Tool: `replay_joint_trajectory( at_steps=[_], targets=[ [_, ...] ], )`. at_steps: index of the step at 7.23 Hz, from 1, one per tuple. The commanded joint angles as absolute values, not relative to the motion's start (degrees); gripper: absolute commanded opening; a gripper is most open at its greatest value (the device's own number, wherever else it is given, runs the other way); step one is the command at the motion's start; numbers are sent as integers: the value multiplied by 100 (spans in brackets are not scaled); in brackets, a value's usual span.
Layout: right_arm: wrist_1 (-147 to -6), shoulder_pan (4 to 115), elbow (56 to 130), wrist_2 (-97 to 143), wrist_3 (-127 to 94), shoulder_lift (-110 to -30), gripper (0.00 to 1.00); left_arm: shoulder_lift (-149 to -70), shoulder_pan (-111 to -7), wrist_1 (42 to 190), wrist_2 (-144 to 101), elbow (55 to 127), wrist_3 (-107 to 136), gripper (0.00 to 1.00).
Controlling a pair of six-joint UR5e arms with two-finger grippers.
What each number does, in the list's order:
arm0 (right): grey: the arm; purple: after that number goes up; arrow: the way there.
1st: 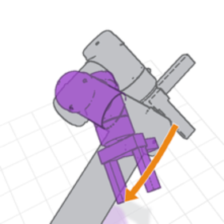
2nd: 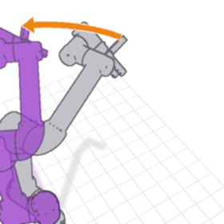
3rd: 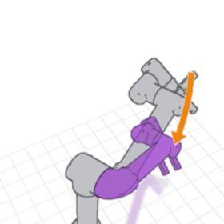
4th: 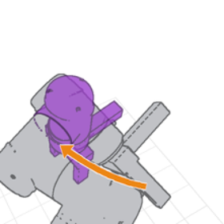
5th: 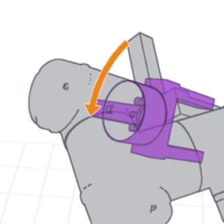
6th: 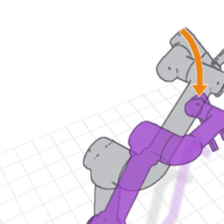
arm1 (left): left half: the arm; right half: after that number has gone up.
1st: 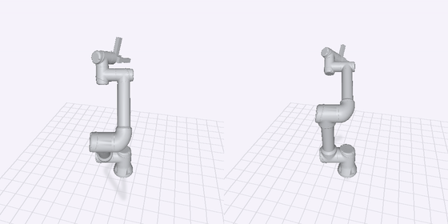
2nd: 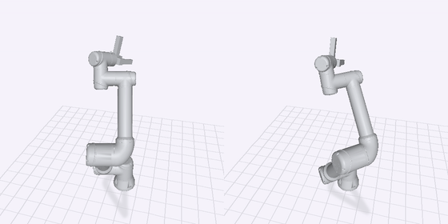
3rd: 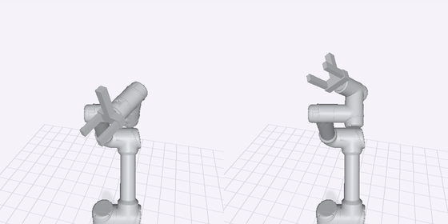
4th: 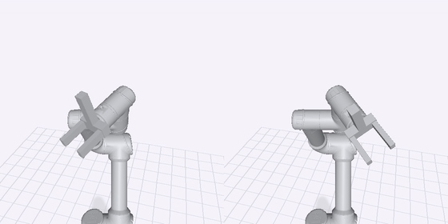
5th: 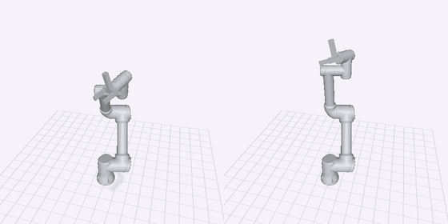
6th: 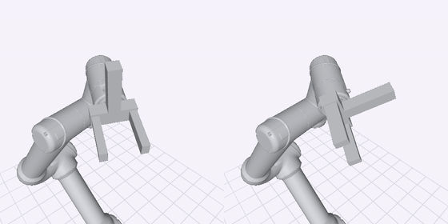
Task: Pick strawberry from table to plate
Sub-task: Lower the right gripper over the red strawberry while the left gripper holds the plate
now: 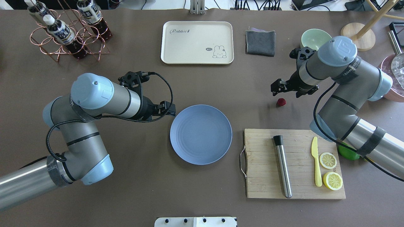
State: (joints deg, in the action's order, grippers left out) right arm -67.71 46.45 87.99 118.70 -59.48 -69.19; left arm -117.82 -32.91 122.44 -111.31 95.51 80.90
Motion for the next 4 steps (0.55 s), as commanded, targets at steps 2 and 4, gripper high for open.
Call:
replay_joint_trajectory(
  at_steps=[2, 4],
  targets=[
    [-6767, 4457, 8789, 11682, -5950, -6961, 99, -11742, -3358, 12252, -11232, 9562, 8077, 98],
    [-6759, 4438, 8798, 11654, -6124, -6909, 49, -11733, -3366, 12252, -11224, 9554, 8077, 98]
  ],
)
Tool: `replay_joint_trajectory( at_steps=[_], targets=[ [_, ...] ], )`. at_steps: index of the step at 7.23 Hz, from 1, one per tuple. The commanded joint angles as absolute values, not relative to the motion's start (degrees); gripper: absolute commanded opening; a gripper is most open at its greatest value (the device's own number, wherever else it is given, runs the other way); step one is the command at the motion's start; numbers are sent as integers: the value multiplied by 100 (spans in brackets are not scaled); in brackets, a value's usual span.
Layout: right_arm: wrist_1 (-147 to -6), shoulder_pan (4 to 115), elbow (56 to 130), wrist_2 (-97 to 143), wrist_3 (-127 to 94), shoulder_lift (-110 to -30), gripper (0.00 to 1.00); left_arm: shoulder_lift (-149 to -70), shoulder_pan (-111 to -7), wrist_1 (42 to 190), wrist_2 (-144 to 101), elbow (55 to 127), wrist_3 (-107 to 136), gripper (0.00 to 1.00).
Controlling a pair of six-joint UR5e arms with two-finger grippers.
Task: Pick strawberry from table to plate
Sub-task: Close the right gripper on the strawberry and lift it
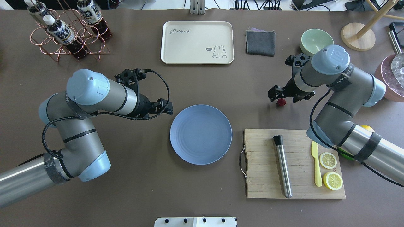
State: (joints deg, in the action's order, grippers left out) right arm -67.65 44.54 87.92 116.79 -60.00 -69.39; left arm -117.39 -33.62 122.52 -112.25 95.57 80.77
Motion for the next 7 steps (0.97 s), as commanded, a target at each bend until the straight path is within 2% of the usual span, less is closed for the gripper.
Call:
replay_joint_trajectory(
  at_steps=[1, 2, 5, 7],
  targets=[
    [-6759, 4430, 8815, 11654, -6135, -6908, 7, -11733, -3366, 12252, -11224, 9554, 8077, 98],
    [-6759, 4430, 8815, 11646, -6109, -6908, 0, -11725, -3366, 12252, -11224, 9554, 8077, 98],
    [-6785, 4587, 8964, 11715, -6056, -6908, 0, -11725, -3419, 12261, -11258, 9580, 8069, 98],
    [-6838, 4597, 9236, 11751, -6117, -6803, 0, -11489, -3926, 12278, -11531, 9693, 7416, 98]
  ],
)
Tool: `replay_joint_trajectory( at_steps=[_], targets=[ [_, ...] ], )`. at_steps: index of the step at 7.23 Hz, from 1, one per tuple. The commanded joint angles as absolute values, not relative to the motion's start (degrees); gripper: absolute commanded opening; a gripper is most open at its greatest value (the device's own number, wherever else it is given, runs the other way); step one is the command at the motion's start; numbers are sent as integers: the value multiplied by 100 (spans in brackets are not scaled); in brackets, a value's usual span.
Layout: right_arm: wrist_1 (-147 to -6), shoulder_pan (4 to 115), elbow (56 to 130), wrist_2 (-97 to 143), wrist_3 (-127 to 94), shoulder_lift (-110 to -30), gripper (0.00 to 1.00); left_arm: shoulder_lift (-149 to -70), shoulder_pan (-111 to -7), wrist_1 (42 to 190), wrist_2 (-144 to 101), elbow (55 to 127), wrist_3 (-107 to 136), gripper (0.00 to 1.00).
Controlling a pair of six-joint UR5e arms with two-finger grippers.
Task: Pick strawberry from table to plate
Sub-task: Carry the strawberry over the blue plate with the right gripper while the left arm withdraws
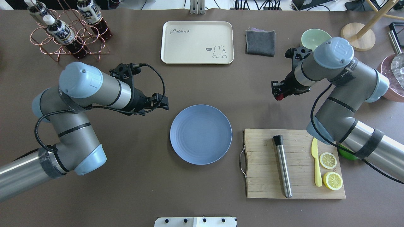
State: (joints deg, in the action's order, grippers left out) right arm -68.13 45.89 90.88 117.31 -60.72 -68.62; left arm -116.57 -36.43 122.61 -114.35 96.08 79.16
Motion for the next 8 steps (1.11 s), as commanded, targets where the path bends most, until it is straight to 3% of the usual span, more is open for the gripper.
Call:
replay_joint_trajectory(
  at_steps=[1, 2, 4, 6, 8],
  targets=[
    [-6838, 4571, 9272, 11751, -6143, -6681, 0, -11131, -4051, 12252, -11340, 9894, 7052, 98],
    [-6838, 4440, 9377, 11725, -6152, -6610, 0, -10944, -4435, 12252, -11329, 9923, 6570, 98],
    [-6881, 3992, 9413, 11559, -6659, -6243, 0, -10078, -4823, 12261, -11434, 10648, 5340, 98],
    [-7354, 3597, 9422, 11156, -6706, -5759, 0, -9468, -5936, 12278, -12082, 10679, 4295, 98],
    [-7470, 2974, 9431, 10682, -7170, -5459, 0, -9325, -6397, 12322, -12270, 10547, 4105, 98]
  ],
)
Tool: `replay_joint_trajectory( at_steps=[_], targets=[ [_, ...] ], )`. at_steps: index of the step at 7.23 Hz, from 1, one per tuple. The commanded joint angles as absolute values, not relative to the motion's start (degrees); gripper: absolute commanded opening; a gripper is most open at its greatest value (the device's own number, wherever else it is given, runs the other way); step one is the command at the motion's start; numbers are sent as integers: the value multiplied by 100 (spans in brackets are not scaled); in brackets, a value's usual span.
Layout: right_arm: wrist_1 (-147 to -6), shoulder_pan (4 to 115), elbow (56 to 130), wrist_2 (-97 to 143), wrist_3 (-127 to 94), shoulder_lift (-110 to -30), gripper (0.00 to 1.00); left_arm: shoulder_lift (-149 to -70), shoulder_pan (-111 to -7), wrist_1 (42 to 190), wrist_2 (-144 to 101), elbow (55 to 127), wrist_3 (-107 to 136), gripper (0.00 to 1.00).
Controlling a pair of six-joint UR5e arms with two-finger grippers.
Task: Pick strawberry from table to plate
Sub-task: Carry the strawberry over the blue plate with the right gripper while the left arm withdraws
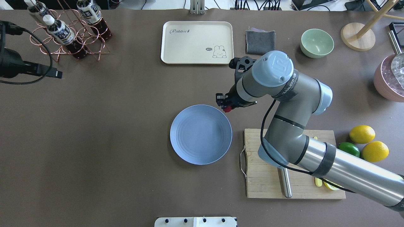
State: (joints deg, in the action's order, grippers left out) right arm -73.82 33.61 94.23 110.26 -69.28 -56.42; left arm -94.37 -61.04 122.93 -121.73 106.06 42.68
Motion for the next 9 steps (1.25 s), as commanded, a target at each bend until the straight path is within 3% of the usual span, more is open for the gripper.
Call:
replay_joint_trajectory(
  at_steps=[1, 8, 9],
  targets=[
    [-7462, 2527, 9361, 10278, -7294, -5380, 0, -9151, -6477, 12366, -12252, 10442, 4035, 98],
    [-7409, 2109, 9167, 9861, -7260, -5326, 0, -8719, -6891, 12313, -12445, 10186, 3111, 98],
    [-7392, 2153, 9167, 9870, -7268, -5317, 96, -8710, -6891, 12313, -12445, 10187, 3103, 98]
  ],
)
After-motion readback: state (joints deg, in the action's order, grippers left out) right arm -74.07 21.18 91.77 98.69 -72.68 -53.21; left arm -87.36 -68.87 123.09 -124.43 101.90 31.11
